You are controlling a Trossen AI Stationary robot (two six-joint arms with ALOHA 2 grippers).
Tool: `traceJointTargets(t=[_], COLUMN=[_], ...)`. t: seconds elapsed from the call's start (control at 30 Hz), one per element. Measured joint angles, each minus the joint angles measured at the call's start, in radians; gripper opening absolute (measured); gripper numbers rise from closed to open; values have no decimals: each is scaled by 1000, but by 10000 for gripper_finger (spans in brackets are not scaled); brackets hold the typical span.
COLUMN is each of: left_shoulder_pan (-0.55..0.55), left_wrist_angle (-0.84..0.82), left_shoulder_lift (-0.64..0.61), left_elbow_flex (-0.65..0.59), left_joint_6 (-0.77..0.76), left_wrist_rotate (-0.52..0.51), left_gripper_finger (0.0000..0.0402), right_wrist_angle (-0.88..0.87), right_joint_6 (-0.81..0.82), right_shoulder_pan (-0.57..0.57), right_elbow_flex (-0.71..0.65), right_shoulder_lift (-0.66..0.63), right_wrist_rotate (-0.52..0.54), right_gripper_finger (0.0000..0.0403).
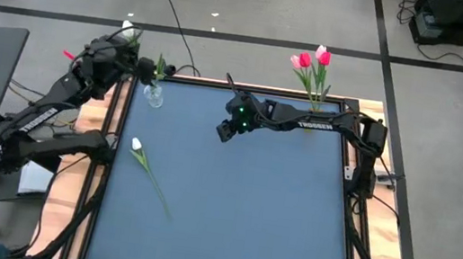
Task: Sort flowers into vase by color
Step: Put the right white flower into the transparent vase
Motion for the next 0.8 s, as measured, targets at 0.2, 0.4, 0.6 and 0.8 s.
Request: traceJointTargets(t=[0.2, 0.4, 0.6, 0.8], left_shoulder_pan=[53, 51, 51, 47], left_wrist_angle=[51, 41, 1, 9], left_shoulder_lift=[2, 3, 11, 16], left_elbow_flex=[-16, -16, -16, -47], left_joint_6=[-14, -41, -79, -99], left_wrist_rotate=[63, 68, 63, 63], left_gripper_finger=[11, 11, 11, 11], right_wrist_angle=[-28, -57, -57, -57], right_joint_6=[1, -7, -9, -13], right_shoulder_pan=[4, 20, 22, 25], right_elbow_flex=[0, 0, 0, 0], right_shoulder_lift=[0, 0, 0, 0], right_wrist_rotate=[-1, 15, 16, 19], right_gripper_finger=[159, 159, 159, 159])
